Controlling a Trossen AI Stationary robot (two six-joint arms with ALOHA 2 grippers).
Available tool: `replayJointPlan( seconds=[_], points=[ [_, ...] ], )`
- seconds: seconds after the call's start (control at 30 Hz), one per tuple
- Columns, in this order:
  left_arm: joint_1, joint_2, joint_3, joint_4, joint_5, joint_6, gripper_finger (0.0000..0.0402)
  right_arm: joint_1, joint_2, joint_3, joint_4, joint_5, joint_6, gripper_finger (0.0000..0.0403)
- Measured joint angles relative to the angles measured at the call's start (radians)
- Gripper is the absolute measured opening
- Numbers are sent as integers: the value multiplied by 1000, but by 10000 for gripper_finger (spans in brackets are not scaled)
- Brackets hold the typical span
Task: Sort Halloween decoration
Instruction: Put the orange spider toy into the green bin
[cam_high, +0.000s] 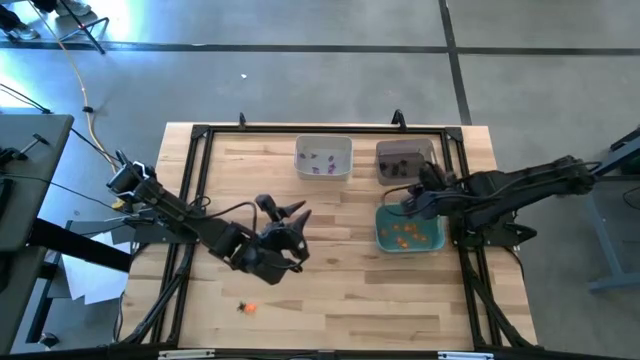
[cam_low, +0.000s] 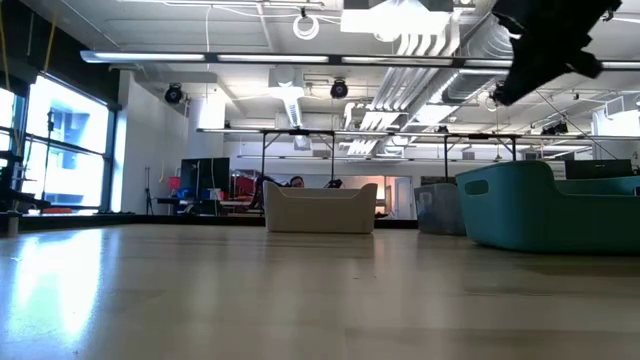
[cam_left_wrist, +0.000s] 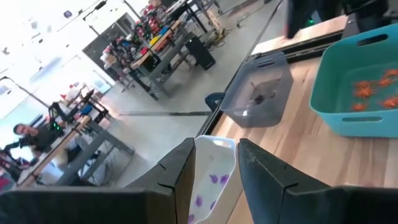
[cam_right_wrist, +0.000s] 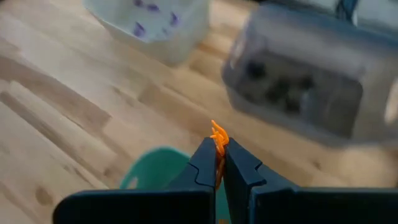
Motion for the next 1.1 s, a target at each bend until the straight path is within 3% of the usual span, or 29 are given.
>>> replayJointPlan(
  seconds=[0.27,0.7,1.0,1.1],
  points=[
    [7,0,0,-111,-2,-140,111,1,85,0,-99,-203,158,0],
    [-13,-17,0,-241,-7,-298,111,1,415,0,-69,-462,74,0],
    [-30,-26,0,-267,-10,-331,111,-22,475,-1,10,-523,-34,1],
    [-34,-26,0,-279,-10,-342,111,-28,475,-1,13,-523,-52,19]
  ],
)
